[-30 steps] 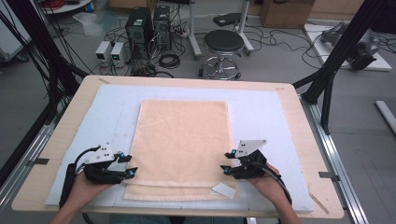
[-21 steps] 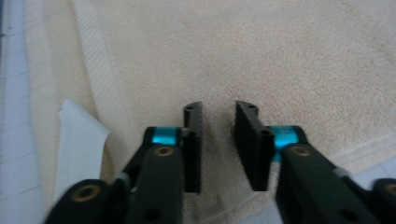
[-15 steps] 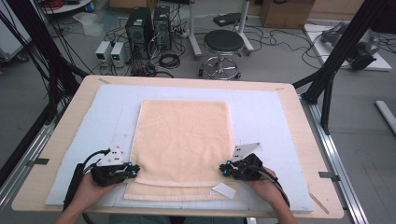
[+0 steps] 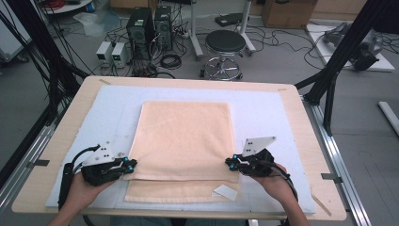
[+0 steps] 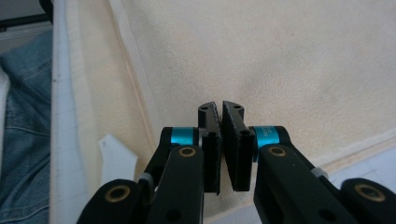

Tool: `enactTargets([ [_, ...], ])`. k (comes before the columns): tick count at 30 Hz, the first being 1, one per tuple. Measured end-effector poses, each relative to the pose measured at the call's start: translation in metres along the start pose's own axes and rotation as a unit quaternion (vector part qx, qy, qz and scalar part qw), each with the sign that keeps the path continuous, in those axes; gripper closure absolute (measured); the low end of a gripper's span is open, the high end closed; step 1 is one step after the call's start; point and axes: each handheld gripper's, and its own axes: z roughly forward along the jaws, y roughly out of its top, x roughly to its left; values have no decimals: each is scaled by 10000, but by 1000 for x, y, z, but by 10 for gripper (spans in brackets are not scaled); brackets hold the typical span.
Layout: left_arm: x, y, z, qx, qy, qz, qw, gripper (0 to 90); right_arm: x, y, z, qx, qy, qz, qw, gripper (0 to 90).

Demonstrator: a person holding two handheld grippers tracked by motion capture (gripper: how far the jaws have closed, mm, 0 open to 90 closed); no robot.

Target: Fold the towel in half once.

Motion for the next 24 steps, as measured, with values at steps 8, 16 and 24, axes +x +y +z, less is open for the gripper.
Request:
enactTargets([
  [8, -17, -12, -8, 118, -367, -34, 9992, 819, 21, -2, -17, 25, 278, -80, 9996, 850],
  [16, -13, -31, 5, 444, -381, -254, 9980, 652, 25, -28, -1, 283, 369, 153, 9988, 688],
  [24, -15, -37, 15, 565, -541, -188, 9968, 646, 27, -33, 10, 448, 461, 91, 9979, 646],
])
